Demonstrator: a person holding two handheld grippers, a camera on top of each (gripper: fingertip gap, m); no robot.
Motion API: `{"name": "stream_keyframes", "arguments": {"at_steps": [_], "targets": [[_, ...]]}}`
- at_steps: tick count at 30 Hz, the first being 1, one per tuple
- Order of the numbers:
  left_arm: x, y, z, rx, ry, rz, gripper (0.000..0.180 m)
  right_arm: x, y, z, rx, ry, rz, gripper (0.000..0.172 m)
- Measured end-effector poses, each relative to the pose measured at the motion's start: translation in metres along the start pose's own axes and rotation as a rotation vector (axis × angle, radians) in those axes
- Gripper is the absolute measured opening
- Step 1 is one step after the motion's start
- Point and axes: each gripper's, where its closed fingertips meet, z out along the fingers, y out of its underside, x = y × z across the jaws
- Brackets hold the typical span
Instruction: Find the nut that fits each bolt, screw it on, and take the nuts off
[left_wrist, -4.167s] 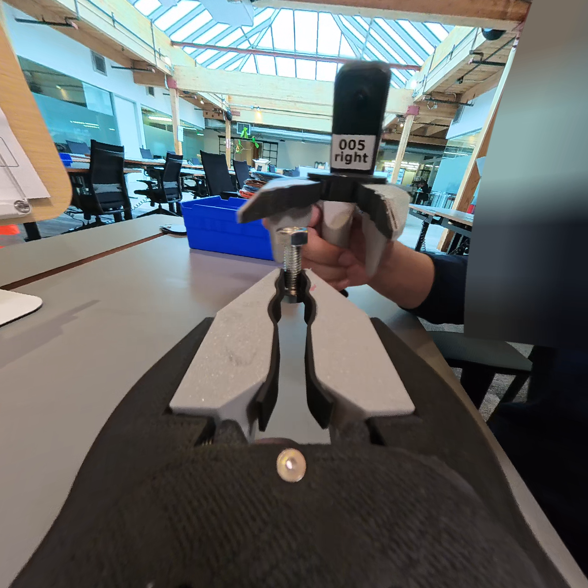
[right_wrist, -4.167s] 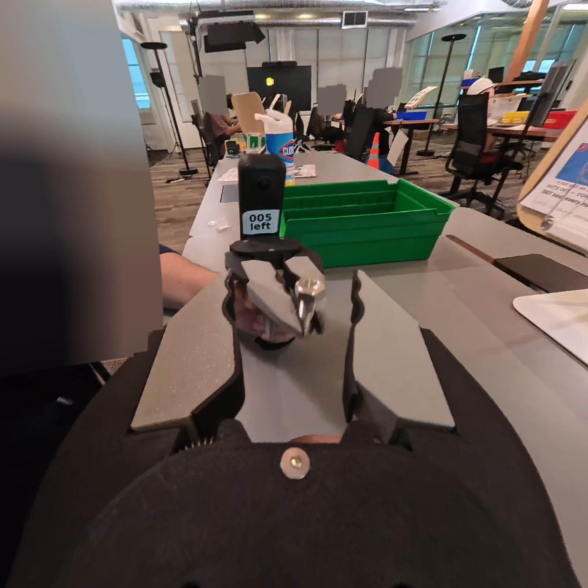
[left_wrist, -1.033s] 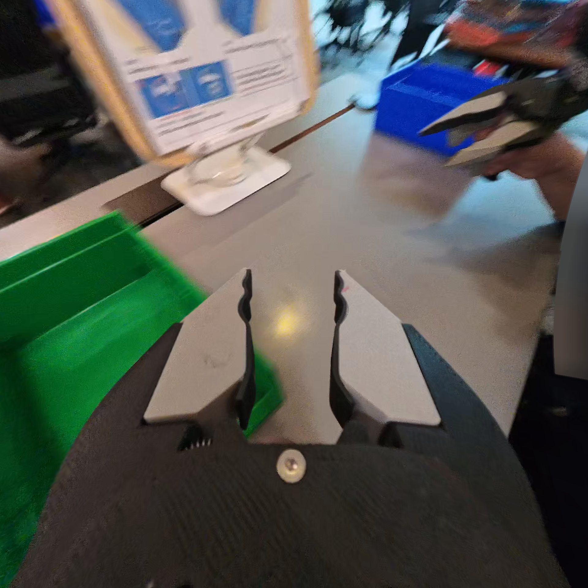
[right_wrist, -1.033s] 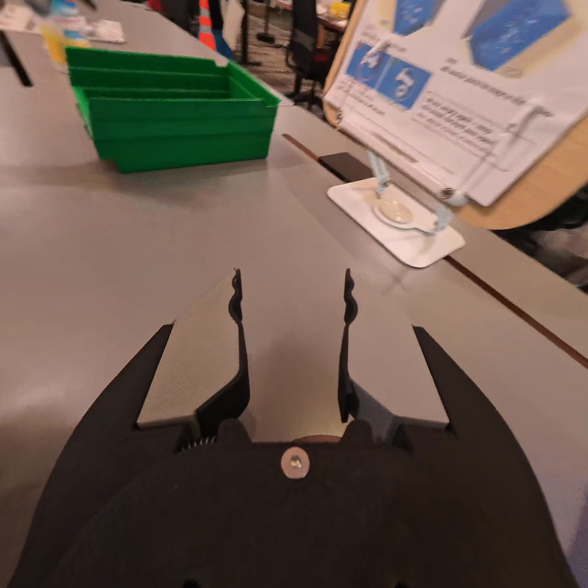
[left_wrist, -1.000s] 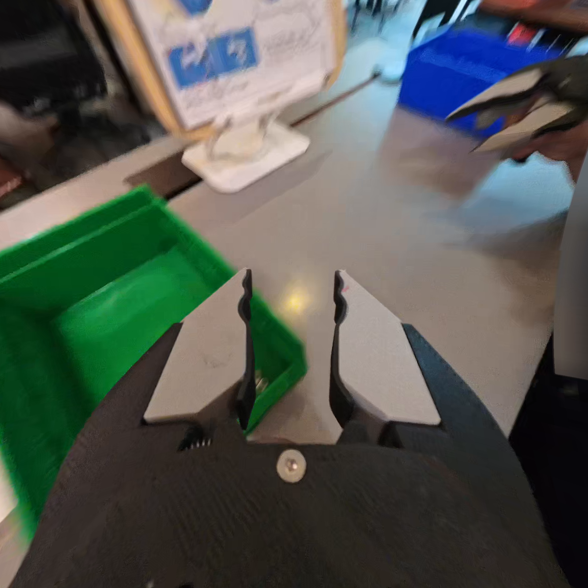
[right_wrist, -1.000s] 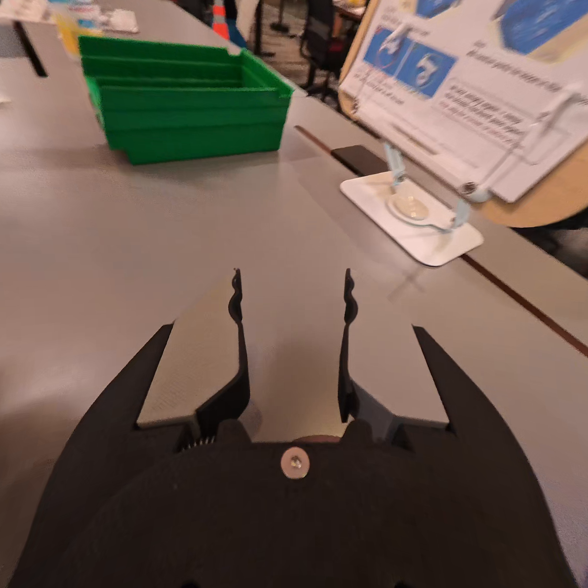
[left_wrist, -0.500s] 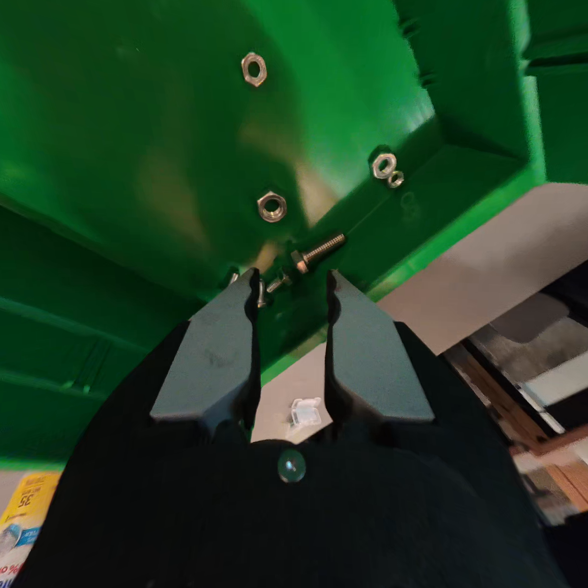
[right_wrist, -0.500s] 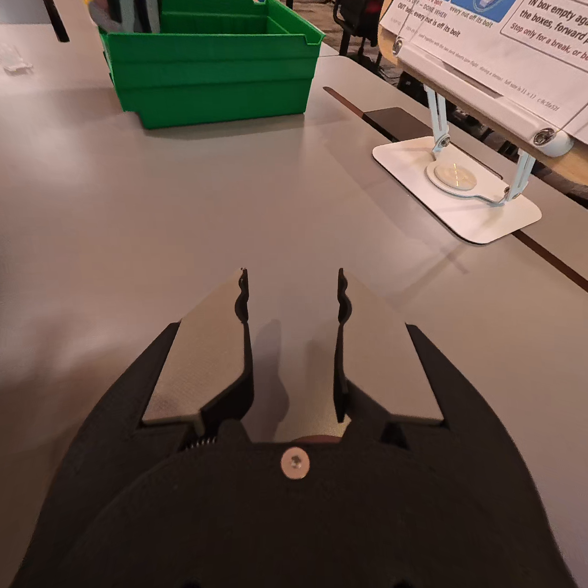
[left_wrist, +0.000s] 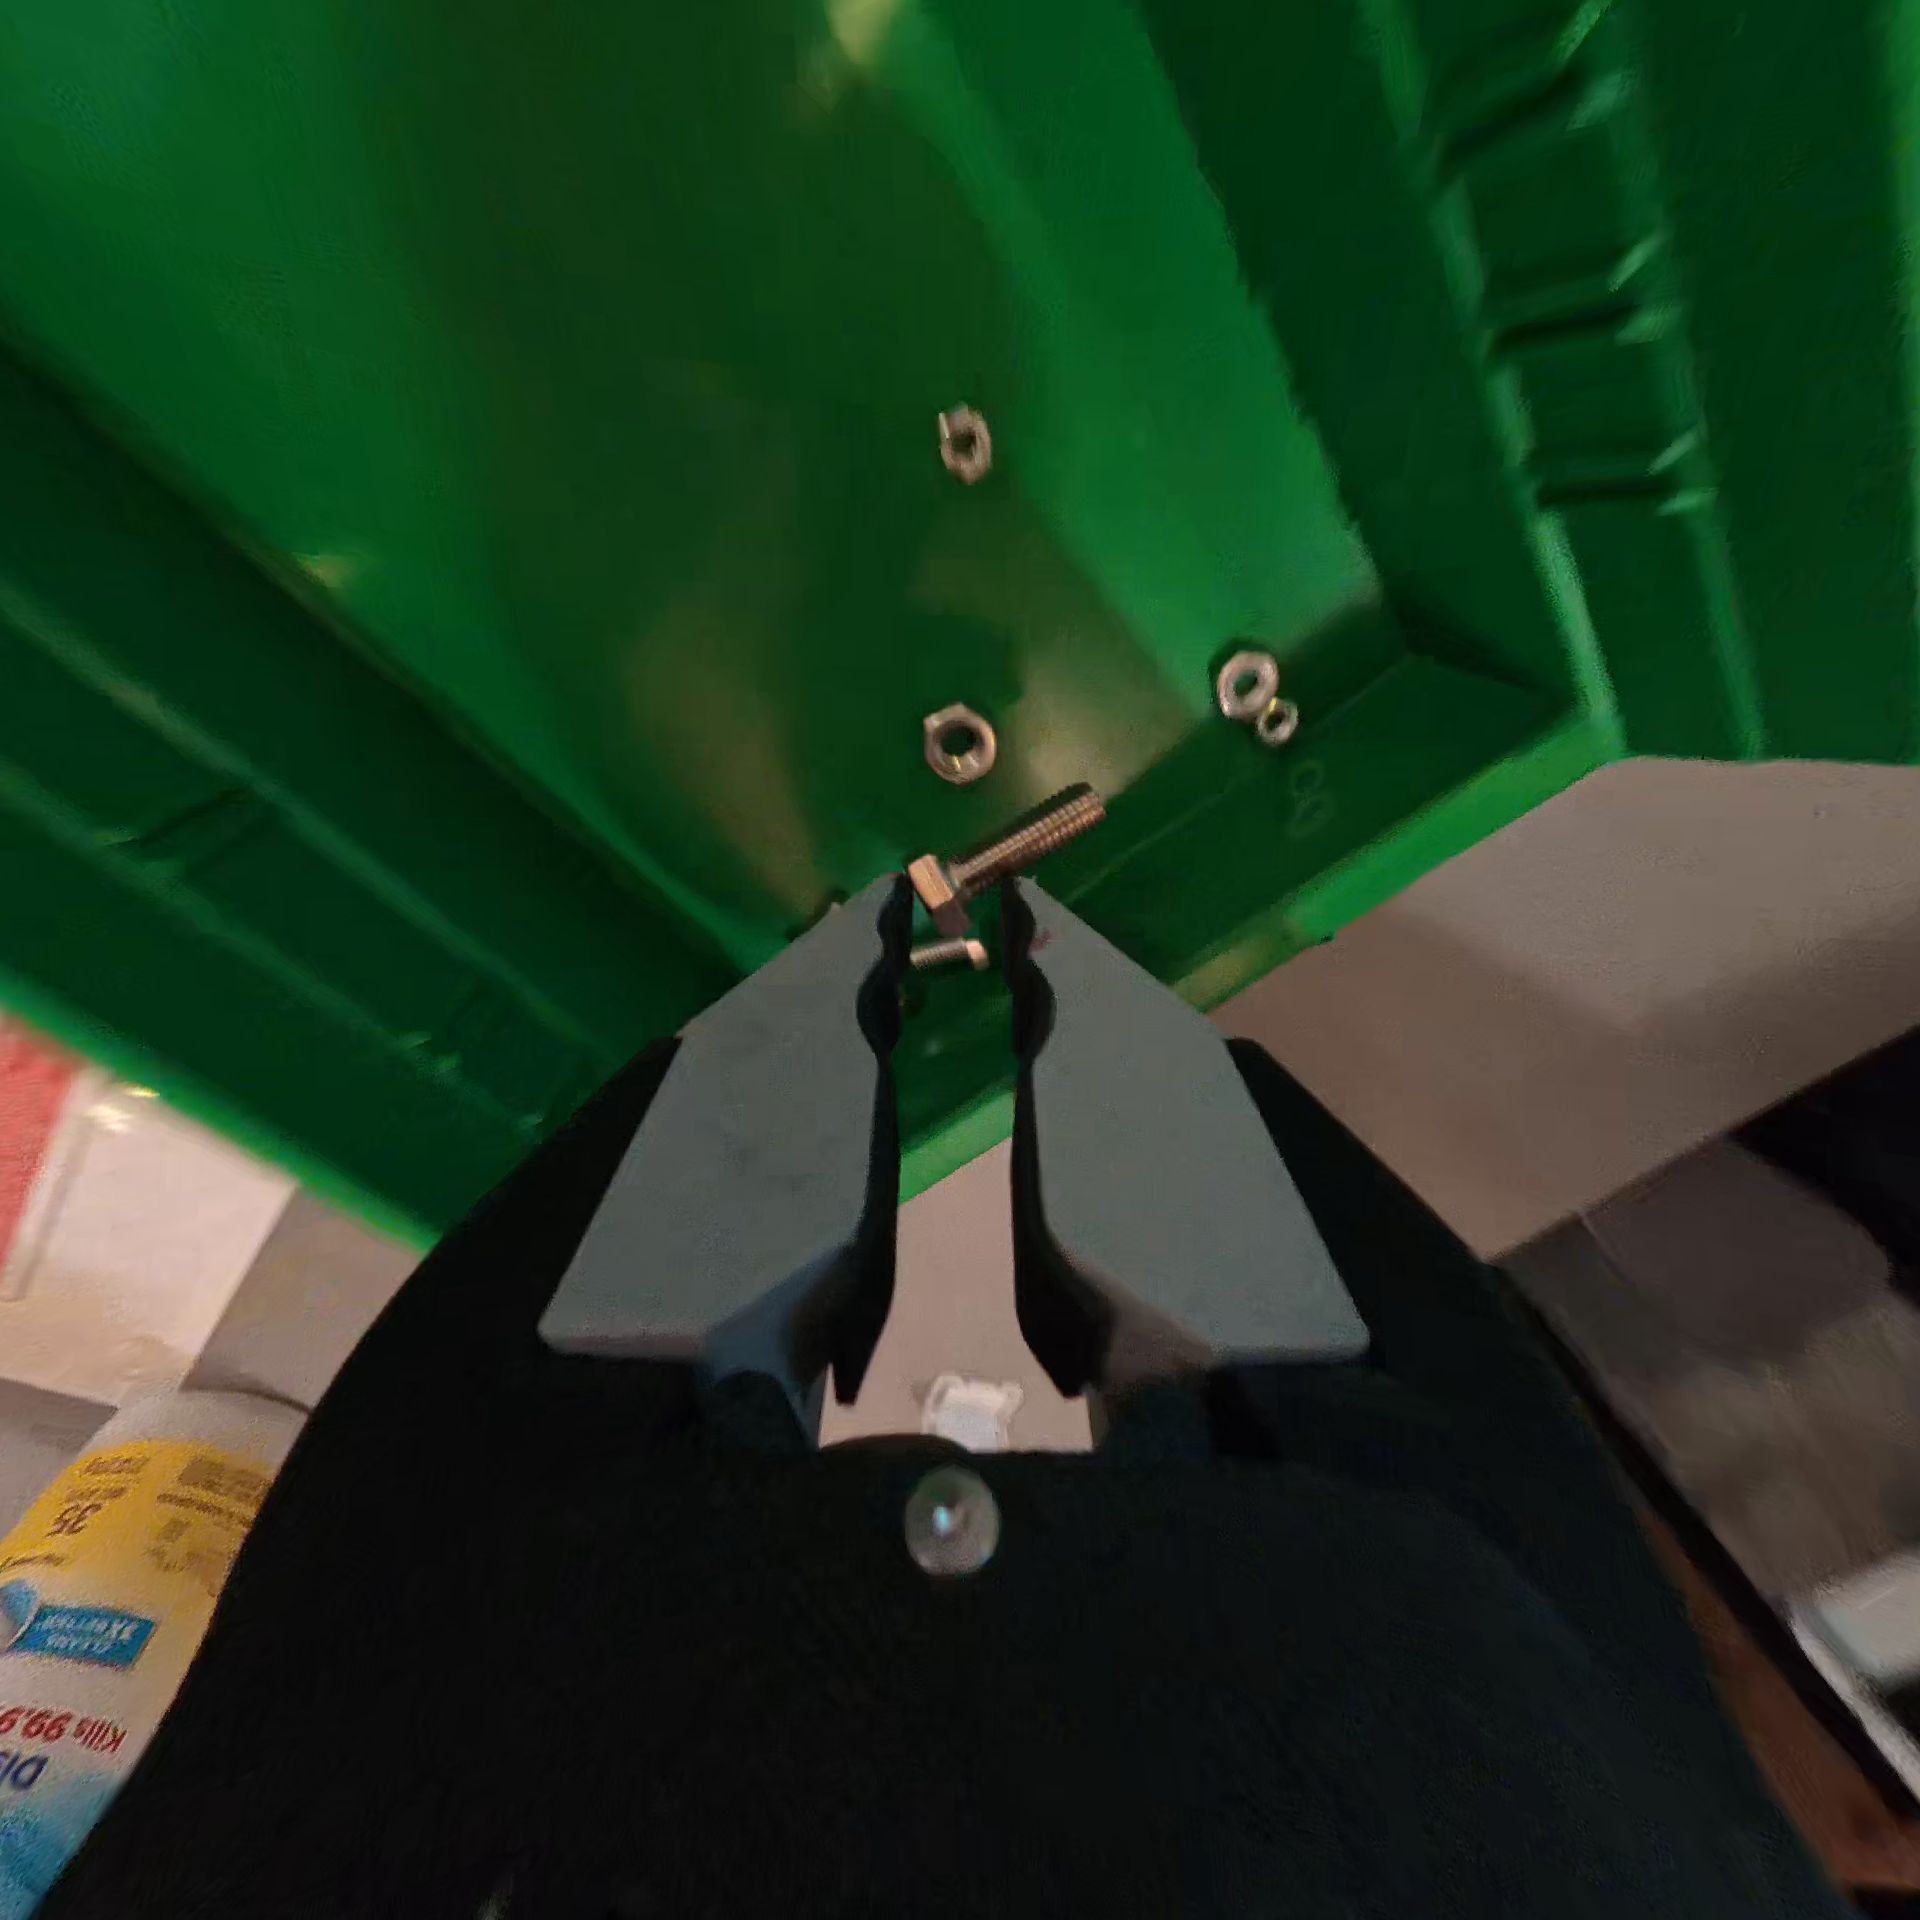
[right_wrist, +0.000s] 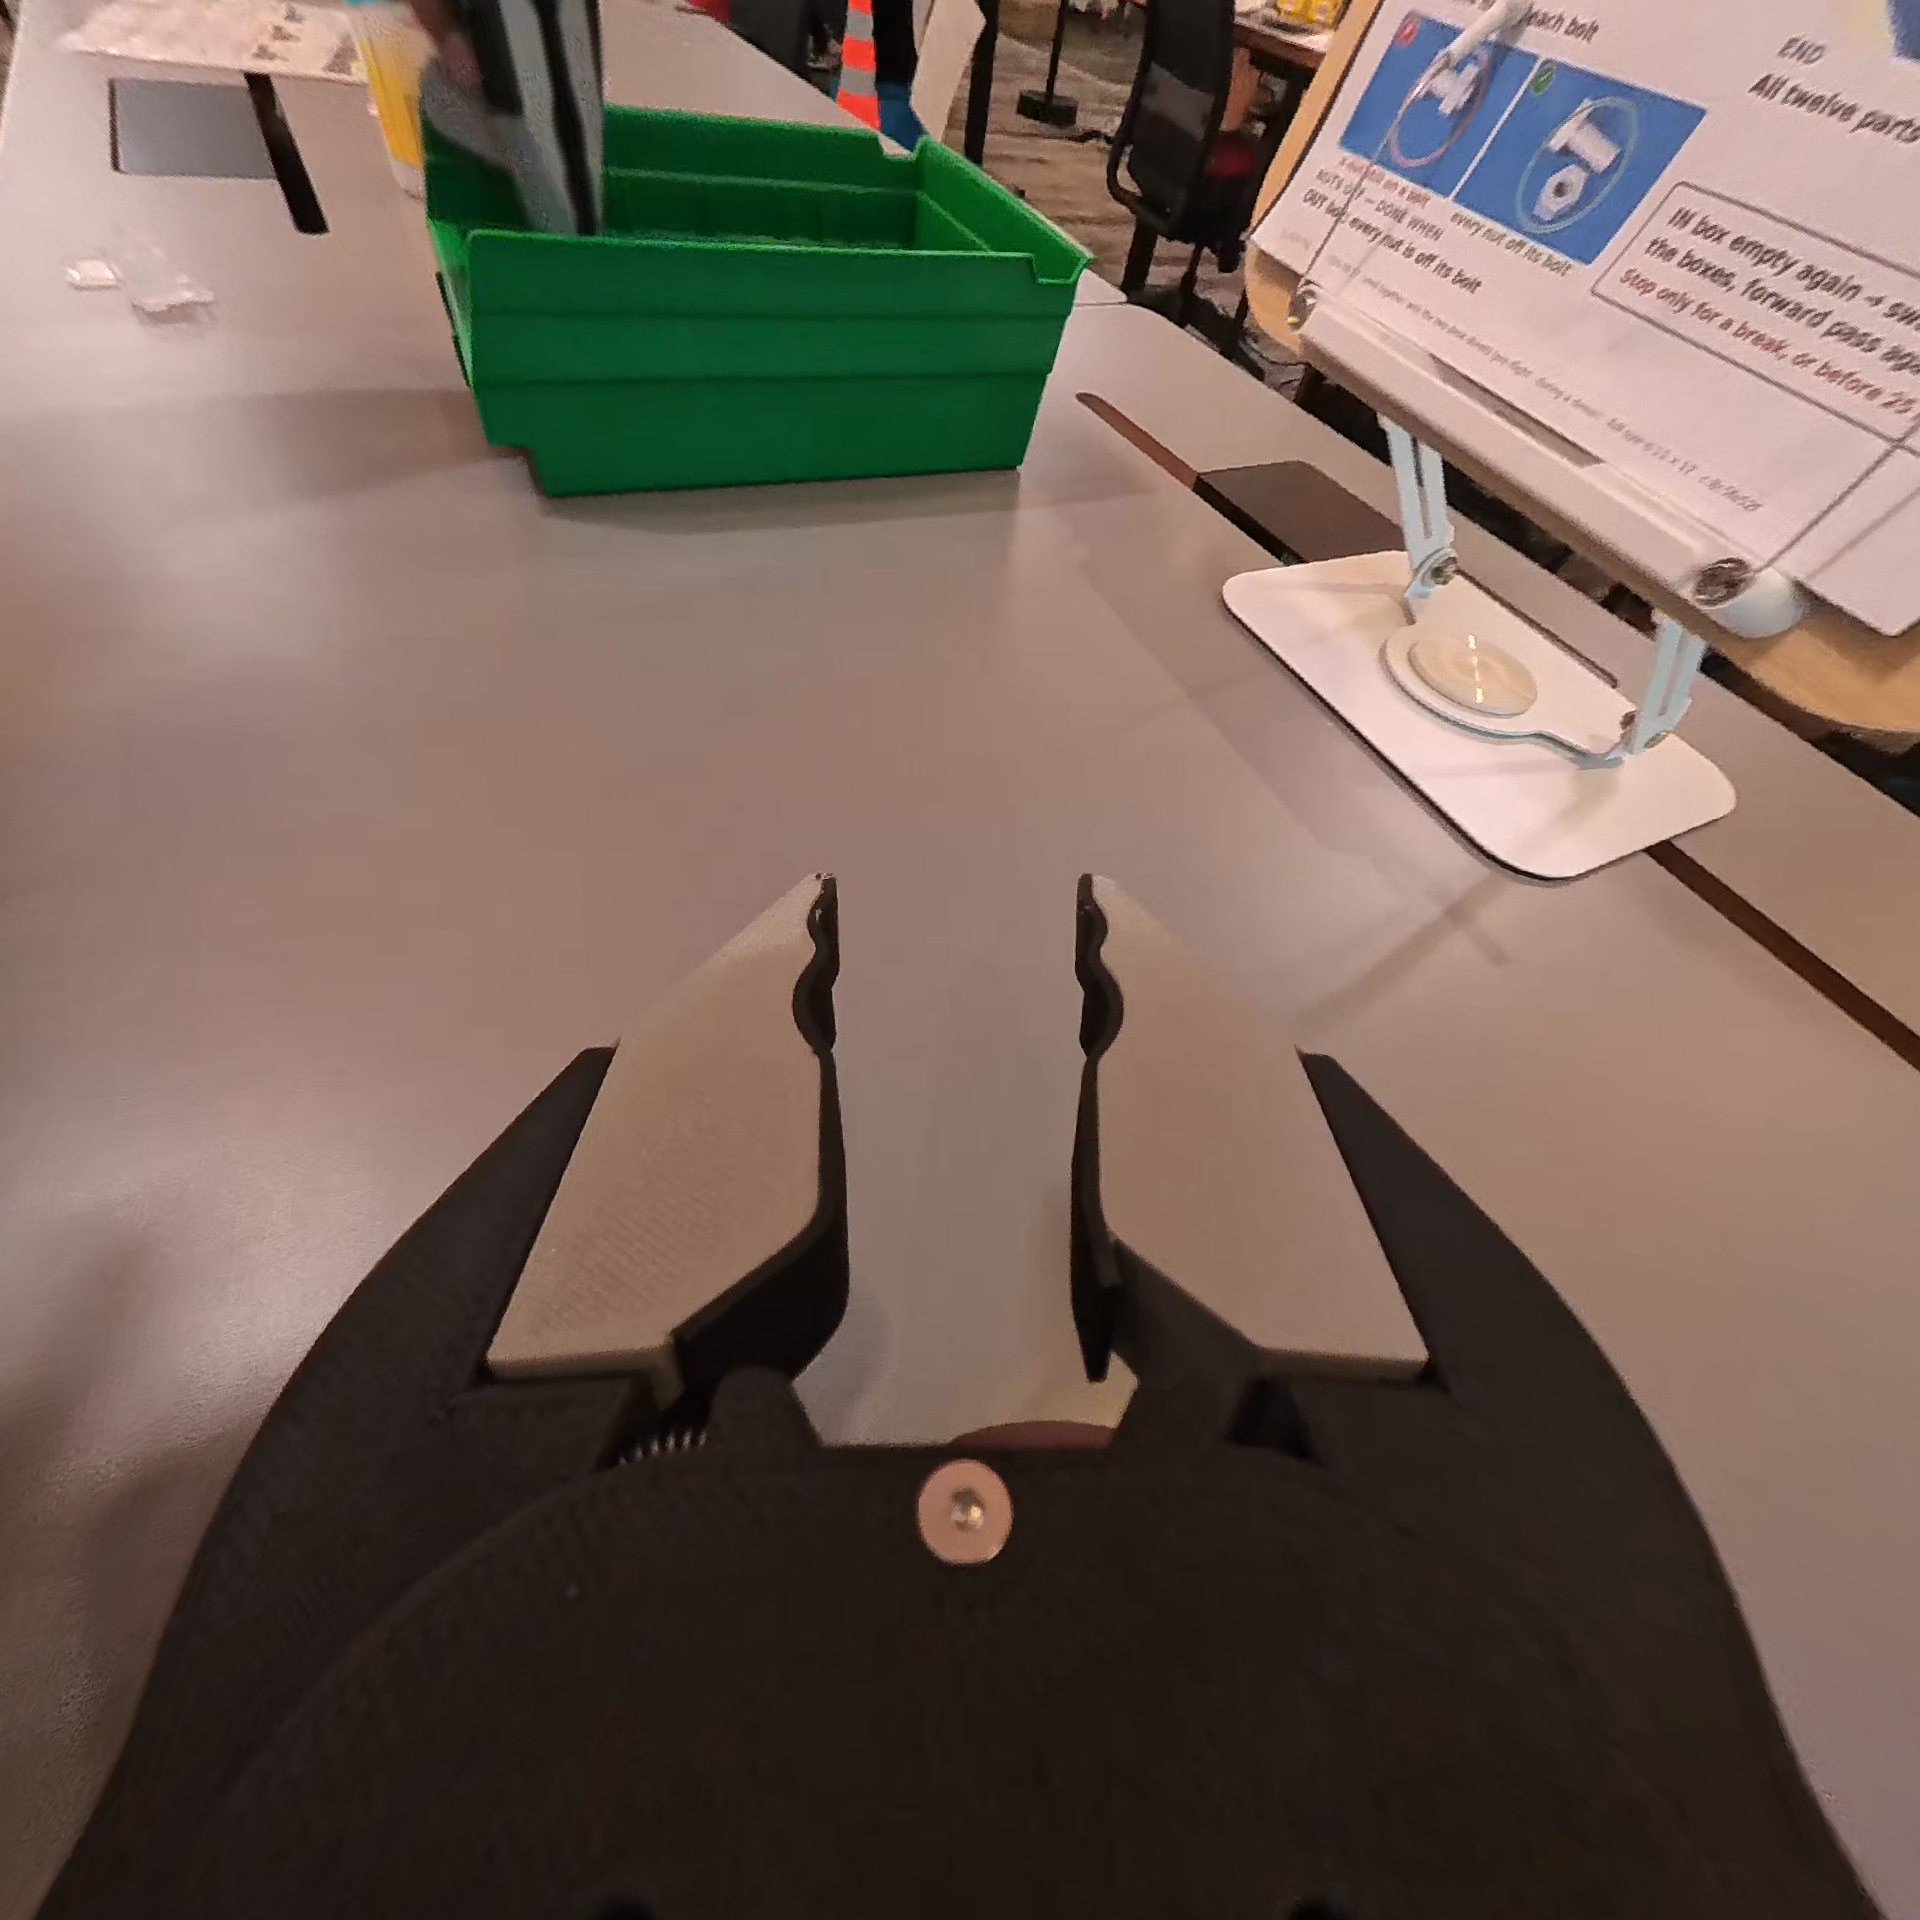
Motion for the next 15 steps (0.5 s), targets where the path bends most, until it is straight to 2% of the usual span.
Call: {"name": "stream_keyframes", "arguments": {"at_steps": [2, 4, 7, 11, 13, 15], "targets": [[0.001, -0.027, -0.029, 0.217, -0.039, 0.004, 0.015, -0.008, 0.0, 0.006, 0.003, -0.038, 0.023, 0.044], [0.025, -0.066, -0.065, 0.489, -0.04, 0.034, 0.015, -0.022, -0.008, 0.011, 0.039, -0.091, 0.06, 0.046], [0.12, -0.124, -0.099, 0.785, 0.088, 0.214, 0.015, -0.044, -0.04, 0.014, 0.159, -0.146, 0.071, 0.047], [0.27, -0.179, -0.091, 0.964, 0.416, 0.446, 0.015, -0.075, -0.089, 0.007, 0.334, -0.219, 0.029, 0.048], [0.324, -0.189, -0.079, 0.98, 0.598, 0.497, 0.015, -0.075, -0.101, 0.001, 0.381, -0.17, -0.017, 0.046], [0.361, -0.193, -0.07, 0.969, 0.774, 0.503, 0.015, -0.072, -0.102, -0.009, 0.404, -0.106, -0.098, 0.043]]}}
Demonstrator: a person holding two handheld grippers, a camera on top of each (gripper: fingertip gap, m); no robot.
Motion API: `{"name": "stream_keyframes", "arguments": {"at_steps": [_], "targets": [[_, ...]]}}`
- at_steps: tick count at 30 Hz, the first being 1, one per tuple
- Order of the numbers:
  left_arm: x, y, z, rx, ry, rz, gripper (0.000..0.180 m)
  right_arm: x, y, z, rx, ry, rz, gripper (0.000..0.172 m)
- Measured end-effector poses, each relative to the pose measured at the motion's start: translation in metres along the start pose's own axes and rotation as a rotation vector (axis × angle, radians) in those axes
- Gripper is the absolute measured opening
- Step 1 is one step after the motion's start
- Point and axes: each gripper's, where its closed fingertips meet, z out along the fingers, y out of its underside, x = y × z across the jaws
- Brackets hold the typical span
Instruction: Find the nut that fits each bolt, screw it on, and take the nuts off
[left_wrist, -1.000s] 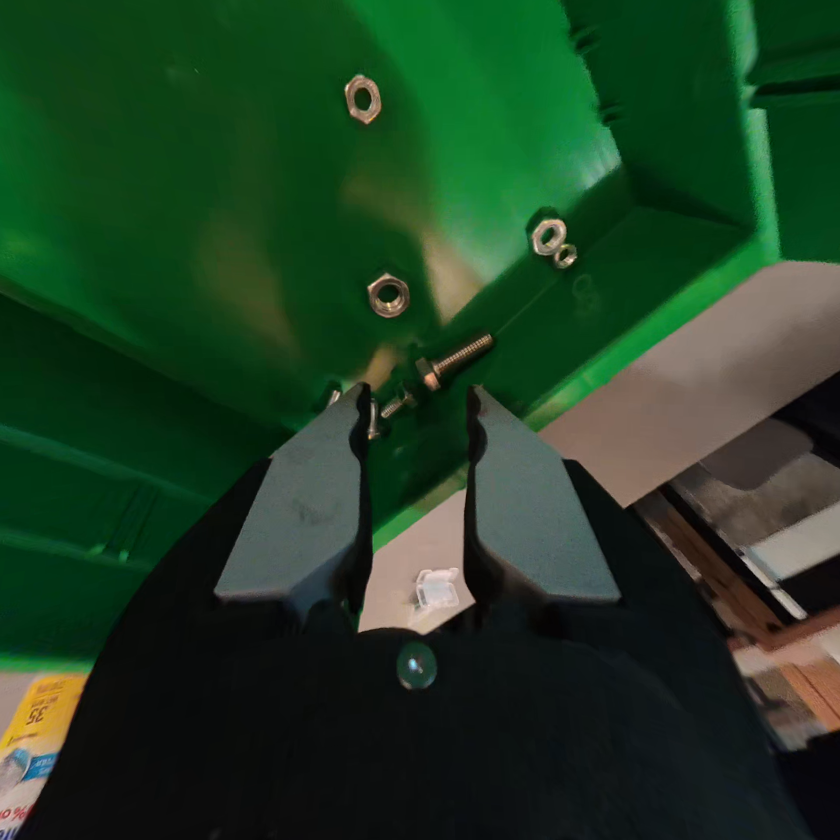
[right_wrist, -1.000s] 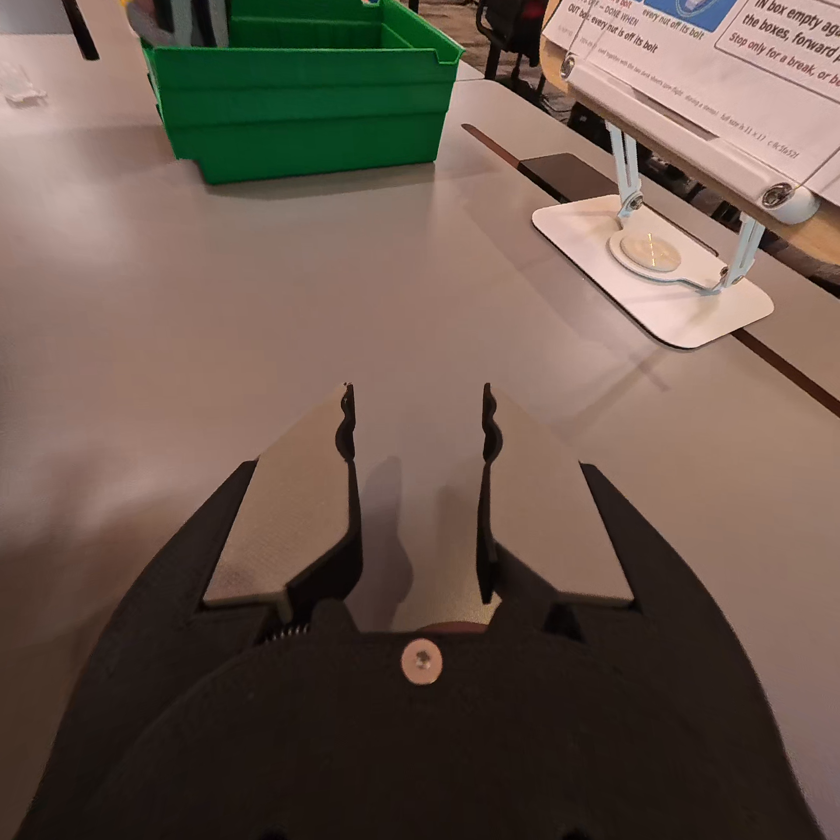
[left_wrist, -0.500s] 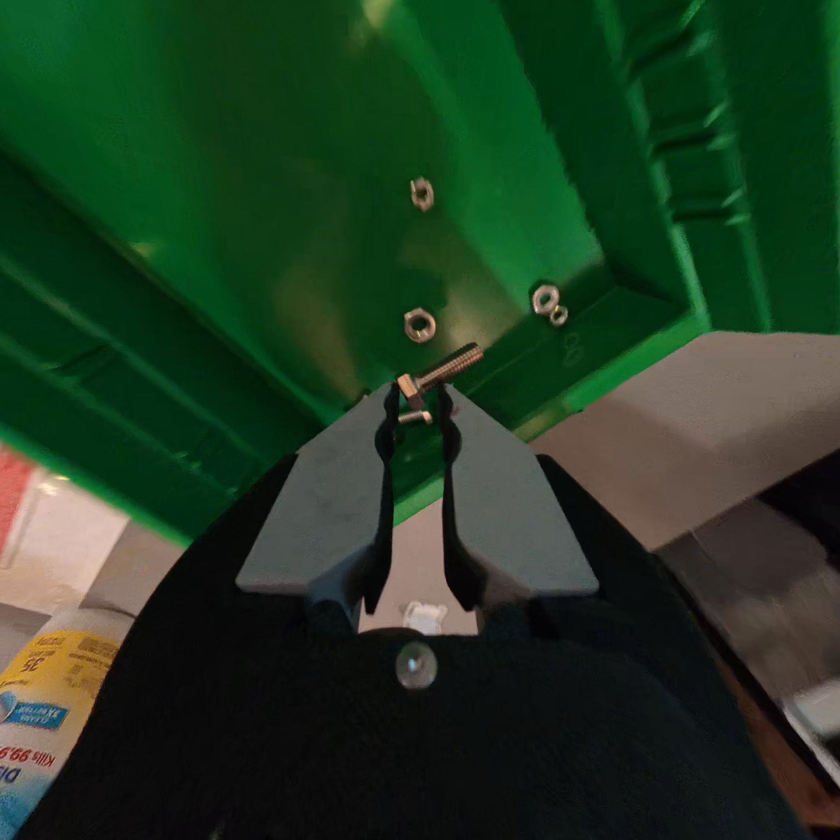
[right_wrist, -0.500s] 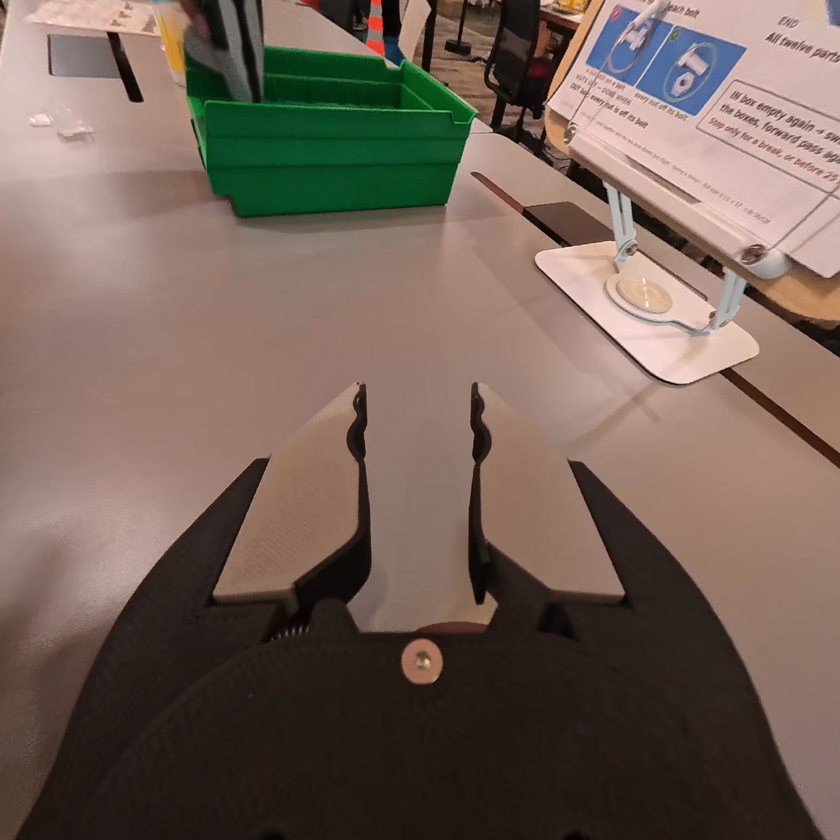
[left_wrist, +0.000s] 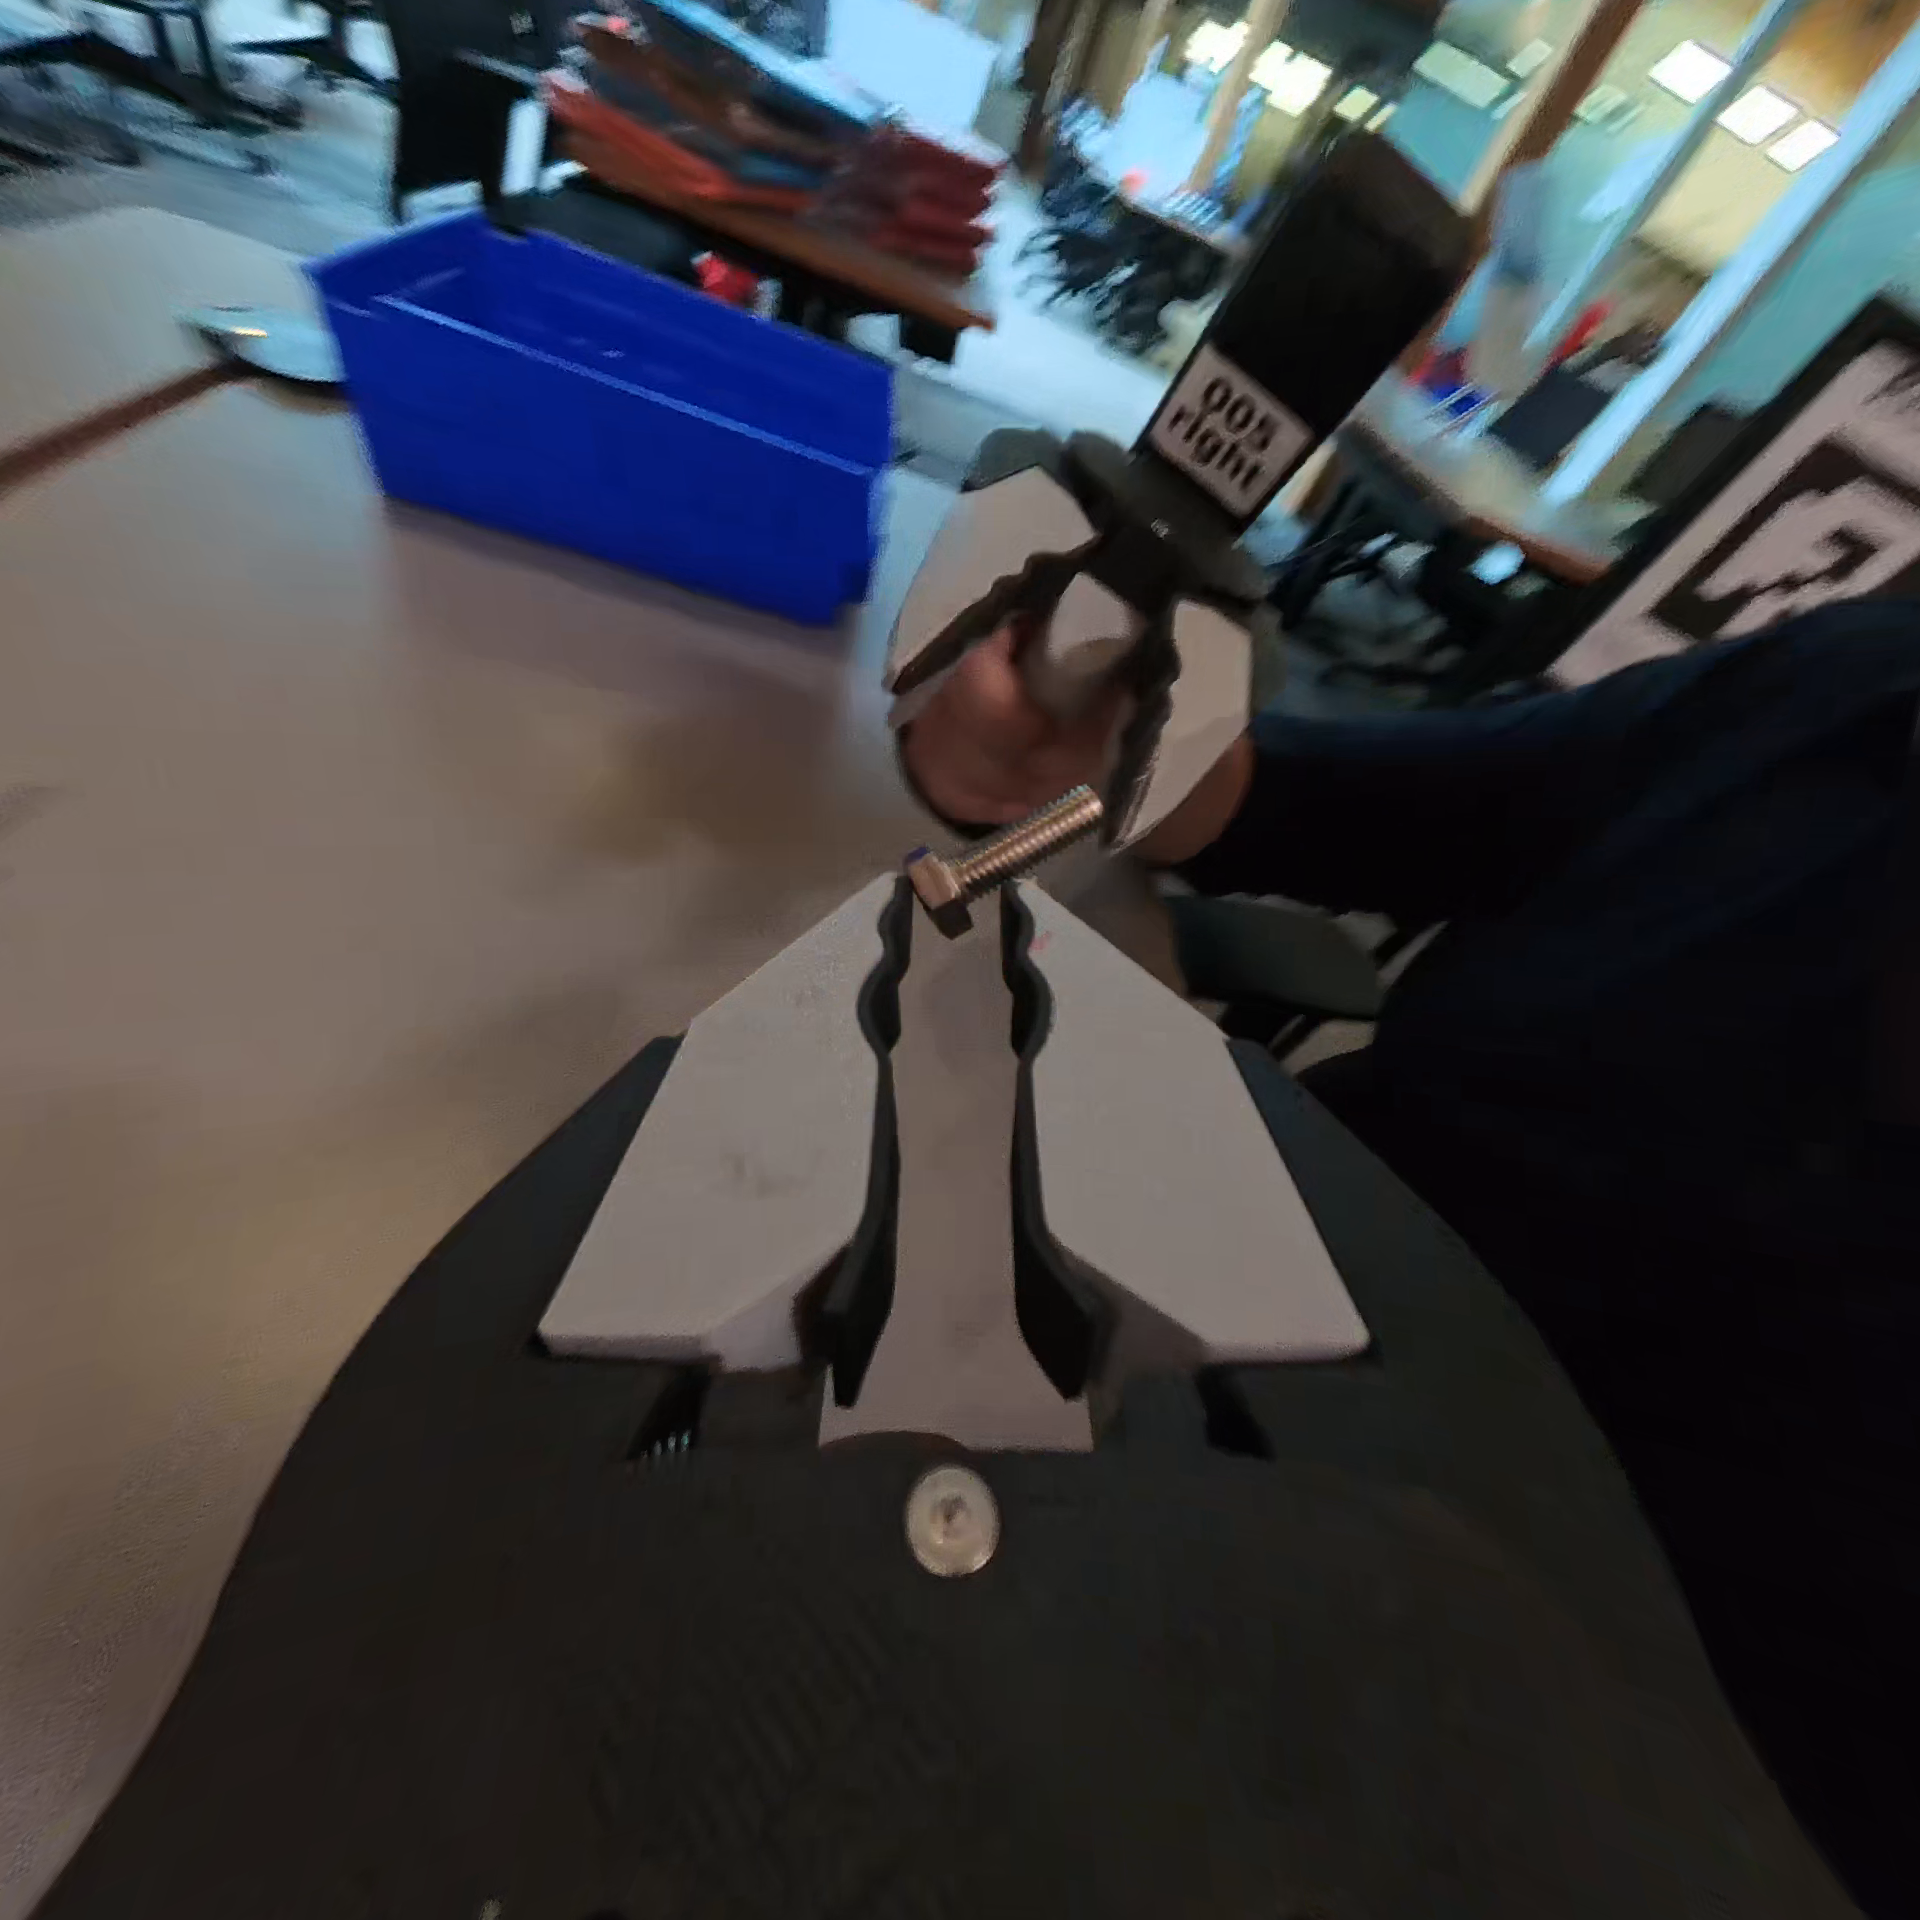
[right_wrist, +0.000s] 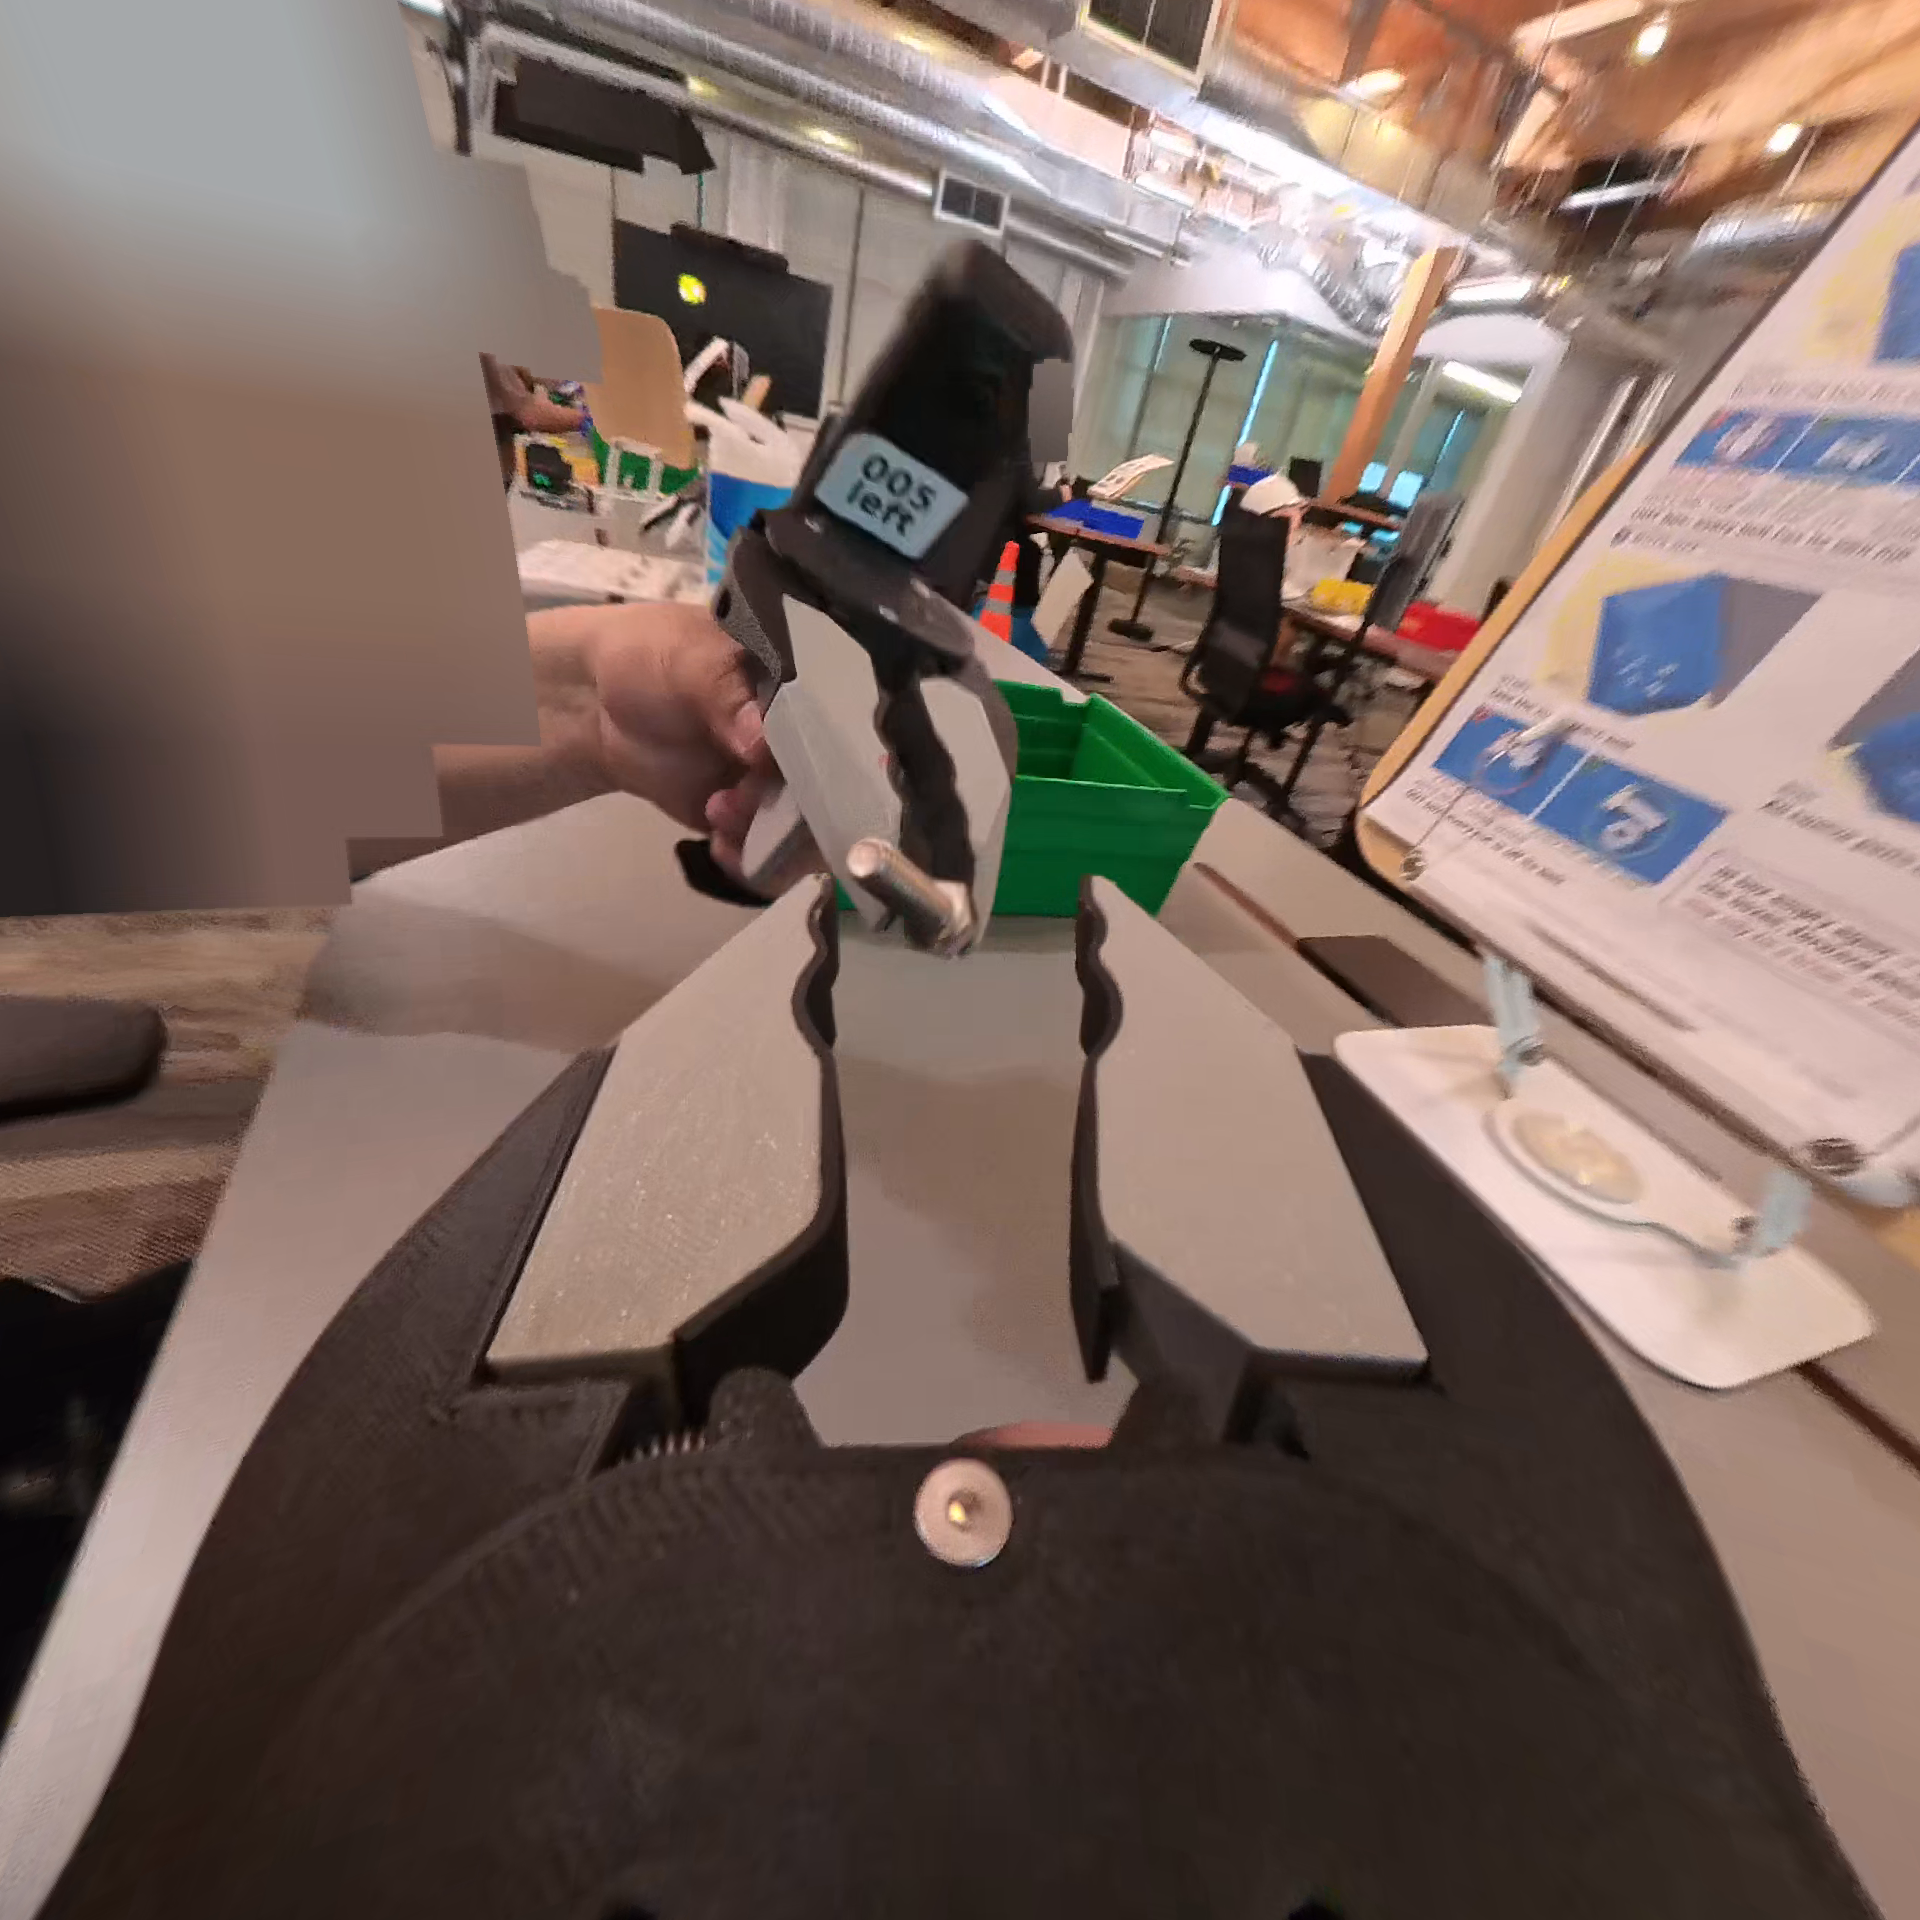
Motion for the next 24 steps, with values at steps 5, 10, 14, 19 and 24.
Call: {"name": "stream_keyframes", "arguments": {"at_steps": [5, 10, 14, 19, 24], "targets": [[0.009, 0.011, 0.037, 0.009, 0.098, -0.054, 0.015, -0.014, 0.014, -0.018, -0.039, 0.025, -0.147, 0.021], [0.004, 0.02, 0.047, 0.033, 0.102, -0.074, 0.014, -0.015, 0.023, -0.022, -0.056, 0.0, -0.119, 0.006], [-0.028, 0.045, 0.039, 0.018, -0.084, -0.1, 0.038, 0.017, 0.046, -0.019, -0.277, 0.04, 0.012, 0.006], [-0.041, 0.088, 0.015, -0.121, -0.3, -0.036, 0.048, 0.024, 0.128, -0.033, -0.994, -0.155, 0.052, 0.006], [-0.066, 0.105, -0.036, -0.244, -0.667, 0.089, 0.053, 0.01, 0.184, -0.033, -1.356, -0.292, 0.041, 0.007]]}}
